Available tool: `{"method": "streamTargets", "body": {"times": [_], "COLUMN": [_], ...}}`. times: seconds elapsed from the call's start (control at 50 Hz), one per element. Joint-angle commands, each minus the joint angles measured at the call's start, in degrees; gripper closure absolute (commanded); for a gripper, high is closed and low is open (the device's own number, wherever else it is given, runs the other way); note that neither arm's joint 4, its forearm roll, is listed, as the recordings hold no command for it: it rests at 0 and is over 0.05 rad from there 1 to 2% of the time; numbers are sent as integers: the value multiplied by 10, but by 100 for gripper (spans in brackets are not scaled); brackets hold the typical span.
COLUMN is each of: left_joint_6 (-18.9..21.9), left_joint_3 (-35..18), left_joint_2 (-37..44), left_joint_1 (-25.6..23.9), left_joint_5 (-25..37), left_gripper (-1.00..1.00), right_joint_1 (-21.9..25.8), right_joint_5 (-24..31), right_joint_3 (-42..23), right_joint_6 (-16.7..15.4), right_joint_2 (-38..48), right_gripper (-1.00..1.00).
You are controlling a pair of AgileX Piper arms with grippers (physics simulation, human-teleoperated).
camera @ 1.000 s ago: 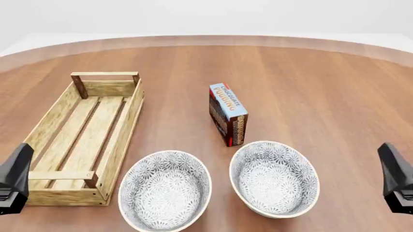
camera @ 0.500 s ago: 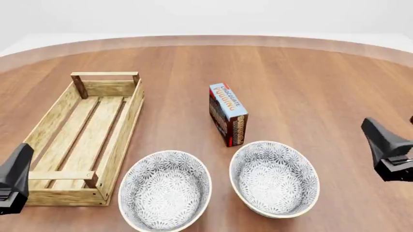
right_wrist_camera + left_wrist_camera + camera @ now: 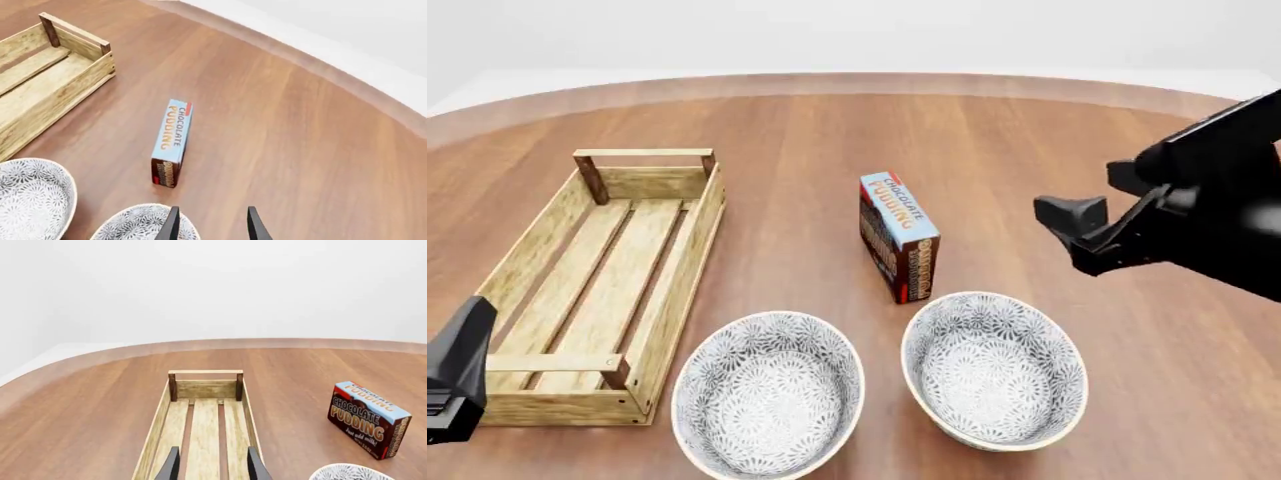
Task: Stack the left bowl on the right bowl and place them in the tray.
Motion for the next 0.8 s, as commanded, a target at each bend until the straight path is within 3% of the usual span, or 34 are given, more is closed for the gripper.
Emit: {"method": "streamTargets", "body": {"times": [0.02, 0.14, 0.22, 0.28, 0.36, 0.66, 0.8], "left_joint_6": [0, 0, 0, 0, 0, 0, 0], "left_joint_3": [0, 0, 0, 0, 0, 0, 0], "left_joint_2": [0, 0, 0, 0, 0, 0, 0], "left_joint_1": [0, 0, 0, 0, 0, 0, 0], "left_joint_5": [0, 0, 0, 0, 0, 0, 0], "left_gripper": [-100, -100, -100, -100, -100, -100, -100], "right_joint_1": [111, 153, 191, 193, 237, 250, 293], "right_joint_5": [60, 79, 95, 95, 101, 113, 115], "right_joint_3": [-109, -141, -169, -176, -193, -224, -232], "right_joint_6": [24, 32, 60, 55, 89, 119, 165], "right_joint_2": [150, 212, 247, 251, 277, 349, 390], "right_gripper": [-100, -100, -100, -100, -100, -100, -100]}}
